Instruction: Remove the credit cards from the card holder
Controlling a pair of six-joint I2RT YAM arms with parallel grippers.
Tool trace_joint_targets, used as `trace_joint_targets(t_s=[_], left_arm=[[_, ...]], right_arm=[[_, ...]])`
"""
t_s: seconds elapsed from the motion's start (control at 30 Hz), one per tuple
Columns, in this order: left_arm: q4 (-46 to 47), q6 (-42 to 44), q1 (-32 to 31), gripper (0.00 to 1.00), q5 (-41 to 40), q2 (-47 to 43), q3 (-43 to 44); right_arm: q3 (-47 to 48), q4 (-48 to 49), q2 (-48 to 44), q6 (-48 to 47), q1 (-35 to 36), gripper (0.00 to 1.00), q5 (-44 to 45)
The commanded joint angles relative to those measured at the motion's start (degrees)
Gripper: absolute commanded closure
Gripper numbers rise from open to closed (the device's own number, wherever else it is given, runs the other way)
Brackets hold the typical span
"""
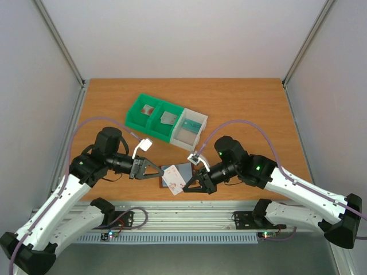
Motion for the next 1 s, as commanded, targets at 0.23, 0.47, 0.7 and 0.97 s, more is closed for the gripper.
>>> trace_joint_targets(t_s=[0.23, 0.47, 0.7, 0.97], left_arm=[[1.70, 0.79, -0.03, 1.00, -4.51, -1.18, 0.29], [0.53, -1.07, -0.03, 1.00, -18.57, -0.25, 2.82], [-1.02, -1.62, 0.45, 1.00, -33.77, 3.29, 6.62], [-1.09, -5.21, 2.95, 1.00, -53.18, 13.55, 11.43]], right_arm=[[1.08, -1.39, -0.54, 0.71, -0.14, 0.77, 6.43], [0.84, -2.62, -2.26, 3.34, -0.14, 0.32, 15.00], [1.56, -4.04, -3.80, 3.24, -0.14, 0.02, 21.80], [-1.30, -2.79, -3.67, 5.34, -0.14, 0.02, 24.59]])
